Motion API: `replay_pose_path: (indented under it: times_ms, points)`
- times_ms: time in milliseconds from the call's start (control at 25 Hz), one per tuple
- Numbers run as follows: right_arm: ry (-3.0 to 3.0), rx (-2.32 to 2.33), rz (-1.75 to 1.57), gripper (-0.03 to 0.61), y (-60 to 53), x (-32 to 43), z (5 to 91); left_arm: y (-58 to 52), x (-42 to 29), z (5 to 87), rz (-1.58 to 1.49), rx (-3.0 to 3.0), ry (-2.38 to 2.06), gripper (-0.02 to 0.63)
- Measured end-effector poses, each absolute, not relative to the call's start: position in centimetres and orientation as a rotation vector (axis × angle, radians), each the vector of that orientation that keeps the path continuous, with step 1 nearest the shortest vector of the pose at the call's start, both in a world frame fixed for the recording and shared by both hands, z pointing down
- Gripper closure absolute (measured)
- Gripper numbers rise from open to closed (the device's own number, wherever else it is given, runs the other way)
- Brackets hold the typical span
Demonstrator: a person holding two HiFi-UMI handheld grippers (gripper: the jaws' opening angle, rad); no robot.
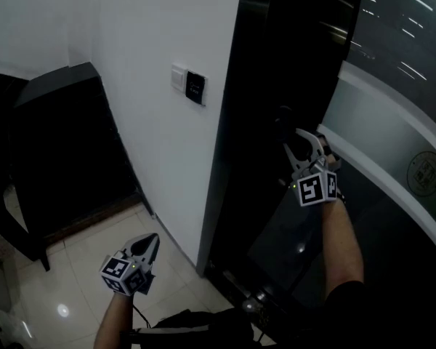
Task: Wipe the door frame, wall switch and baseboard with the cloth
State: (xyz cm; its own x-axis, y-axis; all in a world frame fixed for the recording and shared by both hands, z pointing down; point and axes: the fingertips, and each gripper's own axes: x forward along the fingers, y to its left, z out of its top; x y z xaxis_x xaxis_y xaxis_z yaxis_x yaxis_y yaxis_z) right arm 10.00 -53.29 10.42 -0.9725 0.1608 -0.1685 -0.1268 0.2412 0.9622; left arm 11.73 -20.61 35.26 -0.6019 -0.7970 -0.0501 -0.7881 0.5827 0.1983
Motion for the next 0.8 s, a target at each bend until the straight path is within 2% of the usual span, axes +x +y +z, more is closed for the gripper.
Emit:
replay_pose_path:
  times_ms: [200,800]
  points:
    - [2.232,-0.071,1.886,0.494,-54.4,8.6,6.1,-20.4,11.5,34.7,-0.325,1.39,-2.765,0.612]
    - [2.323,0.014,1.872,0.494,-55.6,5.8,13.1,-20.2,11.2,36.0,-0.294,1.358,-2.749,0.612]
